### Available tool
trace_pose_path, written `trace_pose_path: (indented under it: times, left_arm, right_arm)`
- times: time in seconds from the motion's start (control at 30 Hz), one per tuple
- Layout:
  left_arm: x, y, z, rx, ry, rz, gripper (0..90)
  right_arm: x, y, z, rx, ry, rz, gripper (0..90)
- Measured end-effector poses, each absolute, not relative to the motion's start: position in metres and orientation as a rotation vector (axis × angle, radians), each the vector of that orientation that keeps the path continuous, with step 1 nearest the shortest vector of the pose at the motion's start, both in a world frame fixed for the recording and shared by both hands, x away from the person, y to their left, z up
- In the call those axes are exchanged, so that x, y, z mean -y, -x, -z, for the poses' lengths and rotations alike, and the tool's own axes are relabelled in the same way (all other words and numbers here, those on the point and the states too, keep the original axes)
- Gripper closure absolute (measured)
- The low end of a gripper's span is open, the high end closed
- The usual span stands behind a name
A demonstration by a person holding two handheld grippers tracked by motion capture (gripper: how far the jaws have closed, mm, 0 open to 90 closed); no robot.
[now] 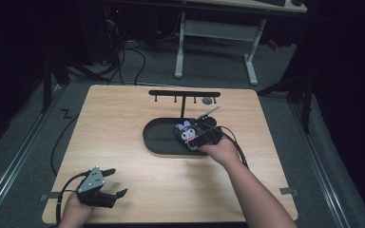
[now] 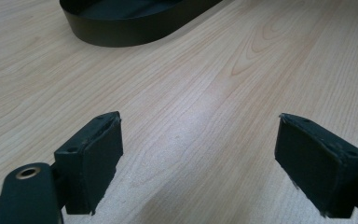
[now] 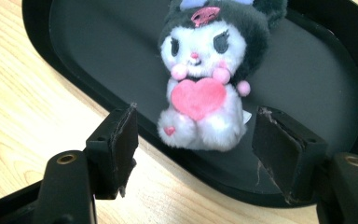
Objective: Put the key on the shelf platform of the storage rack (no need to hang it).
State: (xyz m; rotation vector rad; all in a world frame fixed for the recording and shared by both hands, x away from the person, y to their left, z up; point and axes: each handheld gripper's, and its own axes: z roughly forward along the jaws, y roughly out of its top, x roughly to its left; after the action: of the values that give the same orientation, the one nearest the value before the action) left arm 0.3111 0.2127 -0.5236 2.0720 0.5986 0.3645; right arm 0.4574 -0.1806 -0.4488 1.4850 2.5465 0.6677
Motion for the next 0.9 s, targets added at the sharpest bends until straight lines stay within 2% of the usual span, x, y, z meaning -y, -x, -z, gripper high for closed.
trace_pose_path:
  times: [0.57,0.9]
  left_arm:
    - [-0.210,-0.311,0.525,-0.599,-2.082,-0.363,15.8]
    - [-0.209,-0.311,0.526,-0.598,-2.087,-0.356,15.8]
  right_arm:
    - [0.194,-0.406,0.464,-2.412,-1.356,-0.857,27.0]
    - [0.217,-0.370,0.488,-2.313,-1.330,-0.967,26.3]
